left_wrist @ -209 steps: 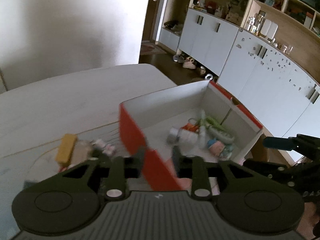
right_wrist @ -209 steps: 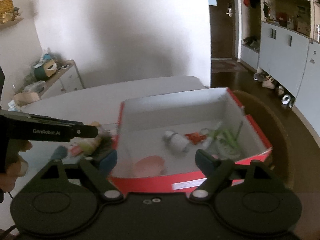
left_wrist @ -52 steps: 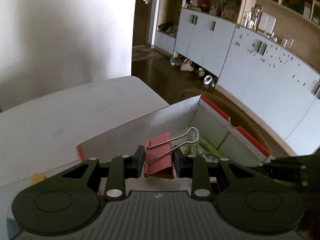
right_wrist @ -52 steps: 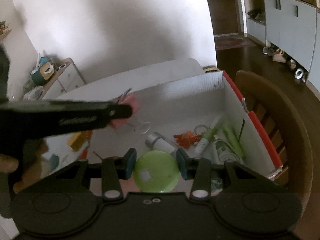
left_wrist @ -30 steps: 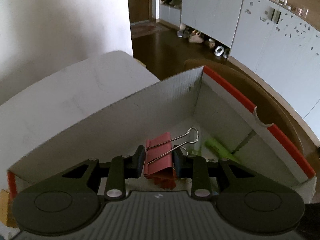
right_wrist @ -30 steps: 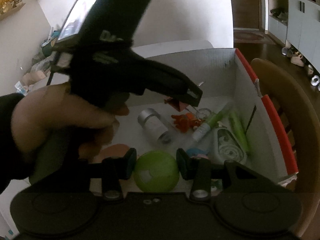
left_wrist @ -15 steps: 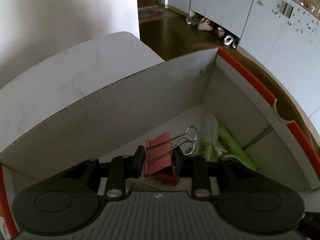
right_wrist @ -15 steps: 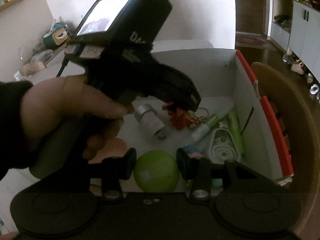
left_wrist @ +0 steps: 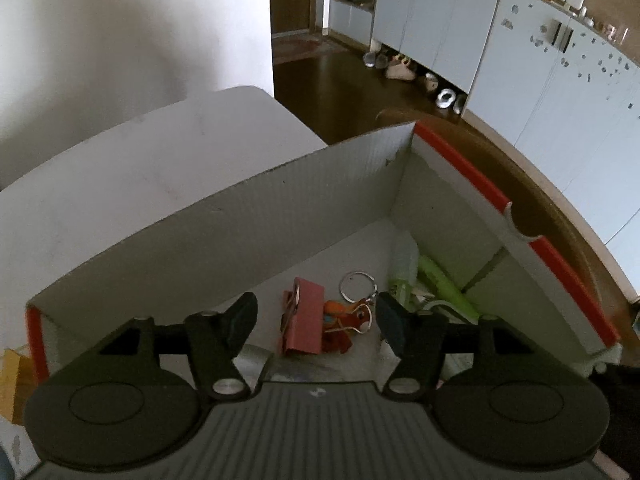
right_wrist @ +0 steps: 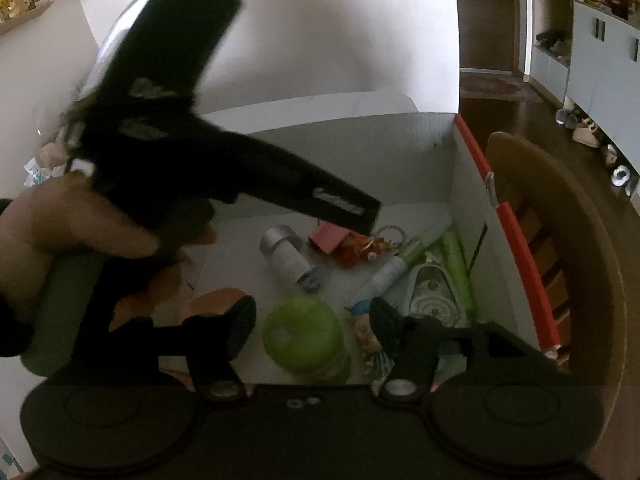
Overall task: Organize rigid objects
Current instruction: 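Open the left gripper to drop the binder clip while the right drops the jar, then withdraw both grippers from the box back toward the remaining items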
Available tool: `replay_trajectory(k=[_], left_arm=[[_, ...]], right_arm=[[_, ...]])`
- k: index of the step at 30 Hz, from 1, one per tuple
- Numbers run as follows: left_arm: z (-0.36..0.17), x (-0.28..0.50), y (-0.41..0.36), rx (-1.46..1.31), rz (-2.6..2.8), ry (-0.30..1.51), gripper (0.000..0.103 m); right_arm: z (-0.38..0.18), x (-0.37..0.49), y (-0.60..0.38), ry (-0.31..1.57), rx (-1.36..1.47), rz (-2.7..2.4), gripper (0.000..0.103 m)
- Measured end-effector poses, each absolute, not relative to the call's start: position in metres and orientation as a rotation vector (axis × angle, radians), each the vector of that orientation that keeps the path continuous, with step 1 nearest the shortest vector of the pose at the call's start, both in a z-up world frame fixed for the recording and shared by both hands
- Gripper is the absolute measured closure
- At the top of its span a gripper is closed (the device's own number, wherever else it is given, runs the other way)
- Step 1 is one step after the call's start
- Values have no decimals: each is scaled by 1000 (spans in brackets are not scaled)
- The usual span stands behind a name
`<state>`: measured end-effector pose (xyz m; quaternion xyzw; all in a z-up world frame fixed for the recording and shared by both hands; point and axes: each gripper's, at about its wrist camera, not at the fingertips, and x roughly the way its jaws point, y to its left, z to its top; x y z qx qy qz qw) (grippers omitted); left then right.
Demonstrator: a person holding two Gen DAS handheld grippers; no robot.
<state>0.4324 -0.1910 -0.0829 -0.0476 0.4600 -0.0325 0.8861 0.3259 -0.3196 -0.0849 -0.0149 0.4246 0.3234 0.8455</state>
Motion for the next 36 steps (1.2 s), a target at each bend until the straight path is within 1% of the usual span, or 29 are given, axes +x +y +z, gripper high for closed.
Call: replay_trajectory(k=[2, 4, 8, 10, 15, 17, 19, 20, 21, 22, 26, 28, 36], left_arm=[[-76, 424, -188, -103, -71, 945, 38], [-71, 417, -186, -105, -73, 935, 38], [-58, 401, -179, -117, -77, 906, 38], [-51, 392, -177, -125, -76, 891, 38], [-33, 368, -166, -135, -81, 843, 38], [-27, 360, -163, -138, -84, 825, 38], [-22, 352, -159, -147, -93, 810, 38], [-20, 350, -157, -151, -96, 805, 37], [-17, 346, -154, -156, -97, 799, 32], [-15, 341, -151, -163, -99, 788, 30], [-6, 323, -139, -154, -79, 741, 29], [-2, 314, -130, -159, -73, 722, 22], [0, 282, -91, -161, -61, 700, 18]], right_arm=[[-80, 323, -321, 887, -31, 680, 38], [-76, 321, -322, 877, -25, 681, 35], [-66, 316, -325, 864, -22, 685, 35], [-62, 313, -327, 856, -18, 686, 27], [-49, 303, -325, 840, -6, 689, 25], [-44, 298, -325, 831, -2, 688, 23], [-40, 293, -325, 821, 5, 684, 16], [-38, 291, -324, 815, 10, 681, 15], [-36, 288, -324, 809, 12, 675, 13], [-33, 285, -323, 803, 13, 668, 10], [-27, 272, -319, 779, 14, 645, 5], [-24, 264, -313, 765, 6, 630, 1], [-18, 239, -284, 736, 27, 586, 0]])
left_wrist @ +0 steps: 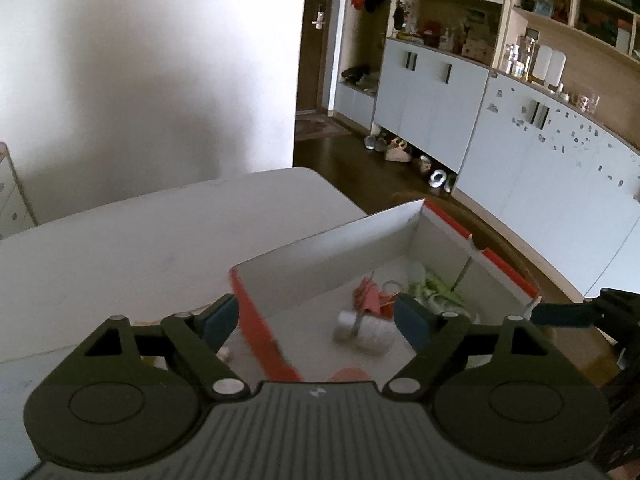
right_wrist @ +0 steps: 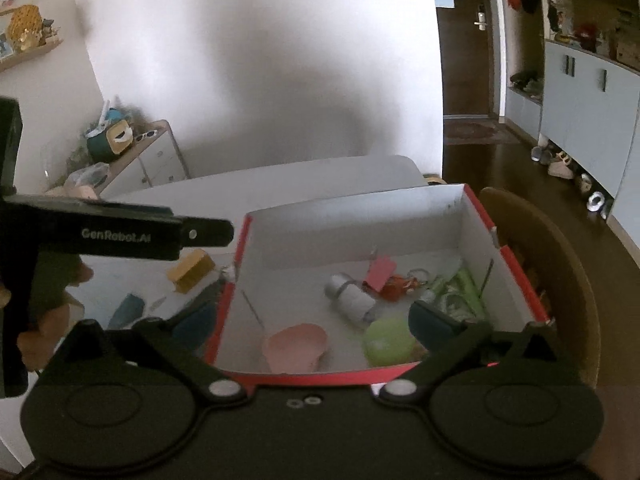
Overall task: Organize rigid objects
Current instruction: 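Withdraw both grippers from the box back toward the remaining items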
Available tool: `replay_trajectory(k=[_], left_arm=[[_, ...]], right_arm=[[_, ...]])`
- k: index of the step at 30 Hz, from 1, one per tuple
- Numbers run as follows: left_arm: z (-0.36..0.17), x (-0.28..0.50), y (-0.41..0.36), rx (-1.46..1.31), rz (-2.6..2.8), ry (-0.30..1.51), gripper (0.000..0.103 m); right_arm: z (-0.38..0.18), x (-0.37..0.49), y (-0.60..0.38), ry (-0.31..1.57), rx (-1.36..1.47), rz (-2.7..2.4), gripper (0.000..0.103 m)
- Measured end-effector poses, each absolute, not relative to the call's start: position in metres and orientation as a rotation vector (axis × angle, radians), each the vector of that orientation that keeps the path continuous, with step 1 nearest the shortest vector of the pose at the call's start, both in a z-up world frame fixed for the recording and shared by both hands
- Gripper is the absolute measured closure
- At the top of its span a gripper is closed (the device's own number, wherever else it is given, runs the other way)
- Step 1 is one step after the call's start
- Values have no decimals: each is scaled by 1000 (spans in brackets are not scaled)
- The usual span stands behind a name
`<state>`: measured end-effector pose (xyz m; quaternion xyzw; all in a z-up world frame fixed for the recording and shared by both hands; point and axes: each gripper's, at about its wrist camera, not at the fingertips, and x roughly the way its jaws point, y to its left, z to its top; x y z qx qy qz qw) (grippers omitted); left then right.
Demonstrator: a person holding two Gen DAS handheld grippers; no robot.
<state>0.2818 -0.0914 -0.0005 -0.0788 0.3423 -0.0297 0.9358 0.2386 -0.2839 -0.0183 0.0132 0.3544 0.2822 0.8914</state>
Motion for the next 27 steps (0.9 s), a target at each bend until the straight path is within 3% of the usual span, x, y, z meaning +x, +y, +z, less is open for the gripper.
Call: replay_trajectory(k=[13, 27], left_arm=[[-22, 239, -4, -166, -34, 705, 18], [-73, 251, 65, -207, 22, 762, 18]], right_arm=[[-19, 203, -215, 717, 20, 603, 0], [-47, 210, -108, 741, -84, 653, 3]])
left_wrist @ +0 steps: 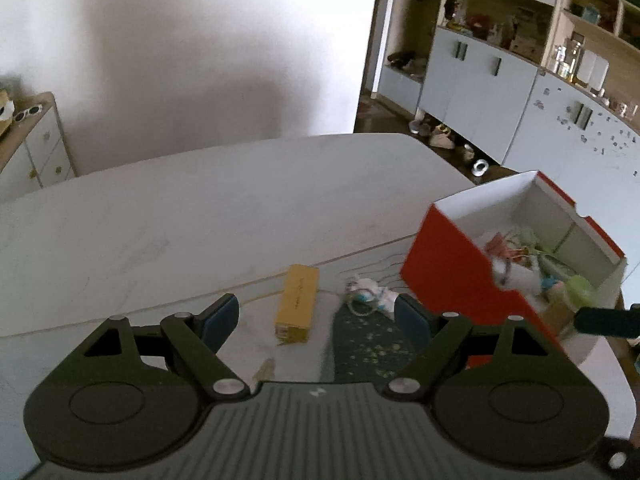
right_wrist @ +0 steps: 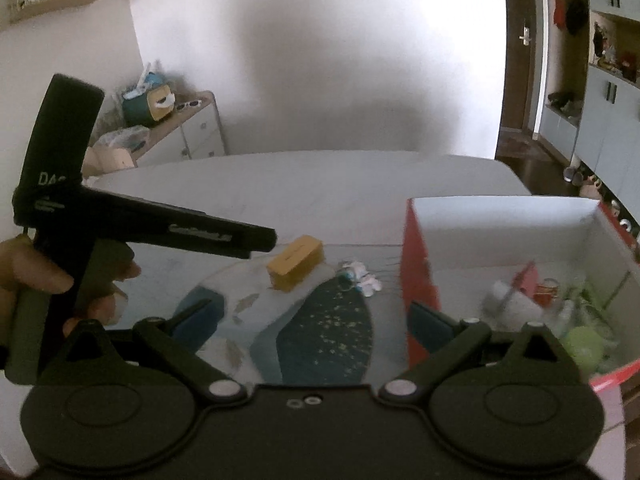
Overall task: Organize rigid objects
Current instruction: 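Withdraw both grippers from the box back toward the remaining items, then grasp the yellow box with the left gripper while the right grasps the white bunny keychain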
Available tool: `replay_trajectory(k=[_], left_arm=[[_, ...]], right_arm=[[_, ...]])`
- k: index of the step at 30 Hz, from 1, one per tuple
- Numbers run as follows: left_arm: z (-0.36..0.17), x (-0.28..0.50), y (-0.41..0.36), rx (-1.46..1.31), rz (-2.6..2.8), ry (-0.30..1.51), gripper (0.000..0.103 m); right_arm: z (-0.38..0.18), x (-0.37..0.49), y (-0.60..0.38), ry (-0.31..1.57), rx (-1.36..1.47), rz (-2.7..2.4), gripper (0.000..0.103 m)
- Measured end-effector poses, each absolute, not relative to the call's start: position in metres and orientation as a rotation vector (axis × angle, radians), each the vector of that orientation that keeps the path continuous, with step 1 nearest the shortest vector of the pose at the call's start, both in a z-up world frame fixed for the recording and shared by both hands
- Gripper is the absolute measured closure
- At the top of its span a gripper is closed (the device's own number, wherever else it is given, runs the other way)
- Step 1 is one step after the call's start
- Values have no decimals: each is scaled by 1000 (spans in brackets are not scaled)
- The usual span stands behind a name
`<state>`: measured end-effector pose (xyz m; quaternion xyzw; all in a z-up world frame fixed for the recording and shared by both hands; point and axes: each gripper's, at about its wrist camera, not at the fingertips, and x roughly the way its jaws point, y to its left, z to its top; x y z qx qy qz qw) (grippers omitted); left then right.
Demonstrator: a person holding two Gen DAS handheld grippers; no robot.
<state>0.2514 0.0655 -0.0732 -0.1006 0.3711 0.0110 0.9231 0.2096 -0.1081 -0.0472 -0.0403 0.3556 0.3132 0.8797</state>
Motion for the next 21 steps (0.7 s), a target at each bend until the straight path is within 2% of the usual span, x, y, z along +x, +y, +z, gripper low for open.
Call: replay_trajectory(k=[14, 21], left_arm=[[-125, 302, 83, -208, 18, 835, 18], [-143, 332, 82, -205, 1, 860, 18]], right_arm=[[-101, 245, -56, 777, -170, 582, 14], [-123, 271, -44, 786, -190, 522, 24]])
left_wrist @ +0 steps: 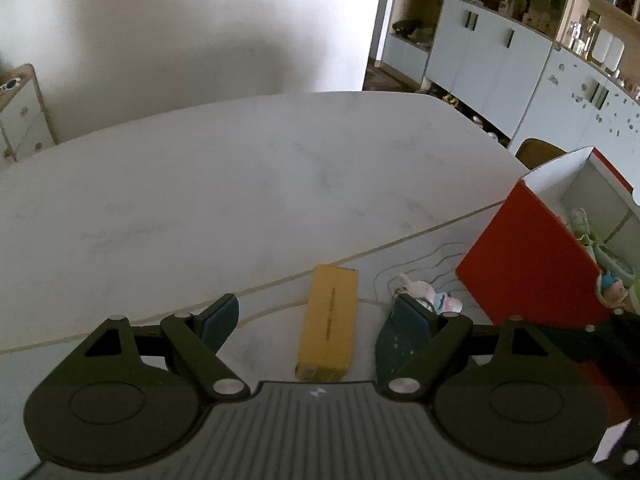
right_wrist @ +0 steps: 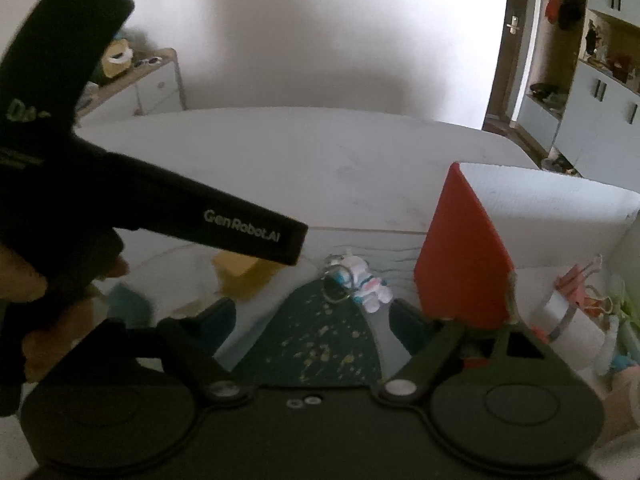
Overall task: Organize rigid objects
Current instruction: 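Grasp the yellow box with the left gripper while the right grasps the white bunny keychain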
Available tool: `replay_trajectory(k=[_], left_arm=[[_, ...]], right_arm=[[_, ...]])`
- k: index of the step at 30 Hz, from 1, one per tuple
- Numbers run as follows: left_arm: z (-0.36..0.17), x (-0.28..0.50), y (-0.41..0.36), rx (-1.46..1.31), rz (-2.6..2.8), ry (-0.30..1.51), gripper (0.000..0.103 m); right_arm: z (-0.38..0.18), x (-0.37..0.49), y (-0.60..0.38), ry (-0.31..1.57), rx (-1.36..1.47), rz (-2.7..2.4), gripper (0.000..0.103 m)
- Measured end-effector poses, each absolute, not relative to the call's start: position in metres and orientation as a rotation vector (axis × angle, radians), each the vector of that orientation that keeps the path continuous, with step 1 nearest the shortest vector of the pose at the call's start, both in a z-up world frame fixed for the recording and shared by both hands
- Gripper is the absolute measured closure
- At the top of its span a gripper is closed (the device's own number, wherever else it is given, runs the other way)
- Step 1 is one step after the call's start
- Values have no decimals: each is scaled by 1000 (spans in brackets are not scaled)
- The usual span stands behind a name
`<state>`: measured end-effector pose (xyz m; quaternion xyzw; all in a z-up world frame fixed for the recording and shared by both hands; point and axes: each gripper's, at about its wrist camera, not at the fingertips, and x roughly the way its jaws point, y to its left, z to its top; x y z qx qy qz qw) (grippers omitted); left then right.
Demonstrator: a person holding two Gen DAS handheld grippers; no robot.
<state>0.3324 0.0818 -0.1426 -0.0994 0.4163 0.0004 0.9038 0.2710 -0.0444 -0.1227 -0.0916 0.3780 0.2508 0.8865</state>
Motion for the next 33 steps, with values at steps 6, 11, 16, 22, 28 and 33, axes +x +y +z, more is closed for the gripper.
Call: replay_trajectory(k=[6, 11, 16, 22, 28, 33], left_arm=[[-155, 348, 79, -201, -15, 875, 18], [-160, 352, 77, -186, -25, 872, 22], [-167, 353, 79, -175, -26, 888, 42], [-174, 348, 83, -169, -19, 878, 55], [-175, 342, 91, -193, -9, 863, 72], [-175, 336, 100, -212, 14, 857, 73]], right_arm=[[-133, 286, -34, 778, -207, 473, 36], [-141, 296, -29, 778, -190, 452, 41], [-148, 299, -23, 768, -211, 438, 42], [-156, 307, -17, 763, -231, 443, 38], [-160, 313, -19, 773, -237, 444, 47], [-160, 313, -21, 779, -237, 425, 61]])
